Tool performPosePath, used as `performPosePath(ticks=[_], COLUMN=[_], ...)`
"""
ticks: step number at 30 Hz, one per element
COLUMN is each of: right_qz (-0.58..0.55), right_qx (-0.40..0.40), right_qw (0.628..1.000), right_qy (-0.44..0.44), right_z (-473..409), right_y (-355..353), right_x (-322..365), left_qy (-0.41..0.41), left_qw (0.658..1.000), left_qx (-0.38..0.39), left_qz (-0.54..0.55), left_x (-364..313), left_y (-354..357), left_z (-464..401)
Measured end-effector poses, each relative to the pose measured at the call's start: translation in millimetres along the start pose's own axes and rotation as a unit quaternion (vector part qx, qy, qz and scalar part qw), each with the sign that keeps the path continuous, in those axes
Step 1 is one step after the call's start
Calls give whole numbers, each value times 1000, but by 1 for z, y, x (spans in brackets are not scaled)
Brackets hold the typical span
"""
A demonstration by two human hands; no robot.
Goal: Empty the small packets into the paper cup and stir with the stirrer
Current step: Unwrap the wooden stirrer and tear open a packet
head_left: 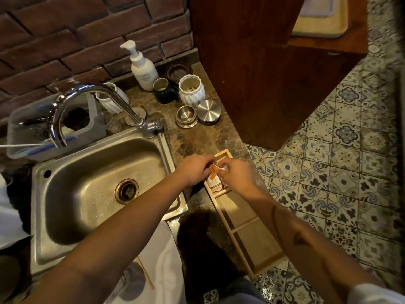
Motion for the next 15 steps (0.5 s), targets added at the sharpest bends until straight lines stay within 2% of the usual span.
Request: performPosePath(ticks=[12,15], right_qz=[-39,-77], right_qx=[-26,-35], right_qw=[999,996], right_qy=[-9,-15], right_z=[17,24], right_y=[-22,-34], right_x=[20,26], left_qy=[-11,-8], left_qw=[991,987], left_qx=[-81,-98], left_qz=[104,128], left_x=[16,14], left_y=[-15,-28], left_z=[23,35])
Point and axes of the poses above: each hand's wrist, its own z-axis away from the middle knuckle, its own y-axis out of the palm, x = y × z, the point moved 7 cm from there along -z, towards the middle knuckle, and after that the axes turned 14 degrees about -x, right-handed, at the moved point
